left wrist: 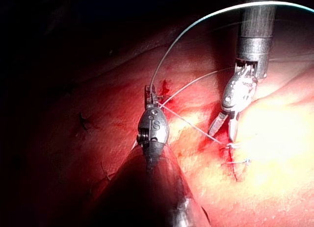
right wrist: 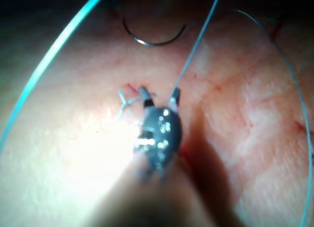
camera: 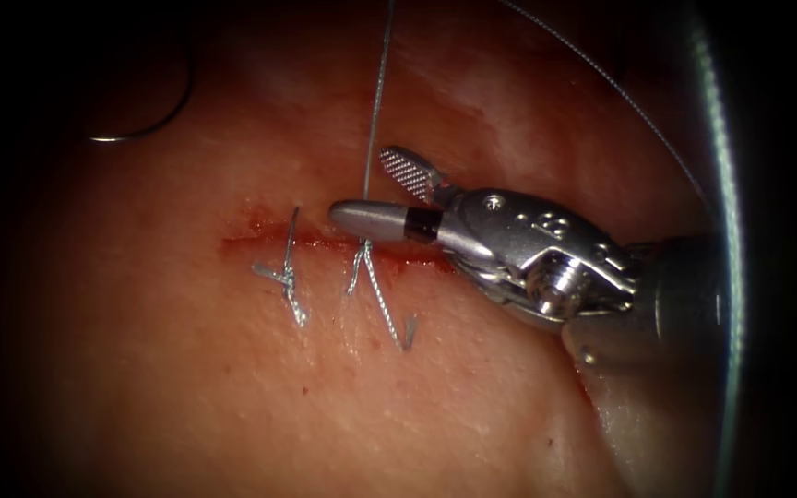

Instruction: Wound Closure

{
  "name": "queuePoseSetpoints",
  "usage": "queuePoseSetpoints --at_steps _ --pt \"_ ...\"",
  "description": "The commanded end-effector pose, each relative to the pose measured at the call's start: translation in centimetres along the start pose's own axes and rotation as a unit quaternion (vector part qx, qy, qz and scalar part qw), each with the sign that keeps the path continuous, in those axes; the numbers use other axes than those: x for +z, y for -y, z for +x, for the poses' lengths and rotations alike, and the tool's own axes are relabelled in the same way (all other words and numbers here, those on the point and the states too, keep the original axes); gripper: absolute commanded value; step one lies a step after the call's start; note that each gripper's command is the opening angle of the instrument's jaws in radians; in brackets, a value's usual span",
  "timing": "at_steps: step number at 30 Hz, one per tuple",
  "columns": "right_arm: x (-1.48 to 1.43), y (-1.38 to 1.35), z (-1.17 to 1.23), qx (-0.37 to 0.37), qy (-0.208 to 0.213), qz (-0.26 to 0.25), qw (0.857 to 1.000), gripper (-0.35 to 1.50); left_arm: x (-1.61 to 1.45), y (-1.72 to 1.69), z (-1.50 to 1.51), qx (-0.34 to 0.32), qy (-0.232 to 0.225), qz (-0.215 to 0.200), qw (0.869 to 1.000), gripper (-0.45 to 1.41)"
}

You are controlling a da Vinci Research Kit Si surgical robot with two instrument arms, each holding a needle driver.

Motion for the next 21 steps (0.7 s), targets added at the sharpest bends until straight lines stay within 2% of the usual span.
queuePoseSetpoints --at_steps 1,2,8,14,21 --pt "0.1 -0.04 -0.09 -0.003 0.004 -0.001 1.0 1.35 0.07 0.01 -0.01 0.004 -0.002 0.0 1.0 -0.45" --pt "0.1 -0.09 -0.12 -0.005 0.015 -0.005 1.0 1.35 0.07 0.0 0.01 0.003 -0.003 -0.002 1.0 -0.45" --pt "0.21 -0.19 -0.15 -0.001 0.016 -0.009 1.0 1.35 0.1 -0.03 0.05 0.002 -0.004 -0.003 1.0 -0.45" --pt "0.47 -0.14 -0.11 0.001 0.016 -0.008 1.0 1.37 0.12 -0.05 0.07 0.005 -0.007 -0.005 1.0 -0.45" --pt "0.61 -0.11 -0.16 -0.001 0.018 -0.002 1.0 1.33 0.12 -0.05 0.13 0.008 -0.007 -0.006 1.0 -0.45"
